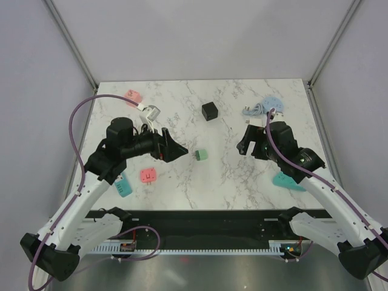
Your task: Insert the plug
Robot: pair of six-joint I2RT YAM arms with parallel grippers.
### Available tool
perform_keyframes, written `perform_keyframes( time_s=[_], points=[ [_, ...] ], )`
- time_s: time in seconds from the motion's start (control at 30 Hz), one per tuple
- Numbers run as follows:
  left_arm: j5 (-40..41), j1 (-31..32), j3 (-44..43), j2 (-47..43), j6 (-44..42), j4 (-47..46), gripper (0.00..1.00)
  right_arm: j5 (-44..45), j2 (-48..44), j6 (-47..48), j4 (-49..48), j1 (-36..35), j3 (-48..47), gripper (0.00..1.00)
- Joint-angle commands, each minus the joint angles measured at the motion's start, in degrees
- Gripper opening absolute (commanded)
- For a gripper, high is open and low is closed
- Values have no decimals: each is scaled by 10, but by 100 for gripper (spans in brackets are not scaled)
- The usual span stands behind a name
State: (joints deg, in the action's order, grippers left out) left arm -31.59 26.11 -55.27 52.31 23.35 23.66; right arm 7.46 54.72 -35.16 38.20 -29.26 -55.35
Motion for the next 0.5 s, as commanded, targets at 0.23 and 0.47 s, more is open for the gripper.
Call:
perform_keyframes(
  time_s=[0.23, 0.47],
  points=[
    [-12, -1, 1, 42, -4, -12, 99, 88, 79, 31, 6, 1, -57, 98],
    [27, 3, 22, 82, -11, -12, 96, 168, 271, 132, -28, 87, -142, 97]
  ],
)
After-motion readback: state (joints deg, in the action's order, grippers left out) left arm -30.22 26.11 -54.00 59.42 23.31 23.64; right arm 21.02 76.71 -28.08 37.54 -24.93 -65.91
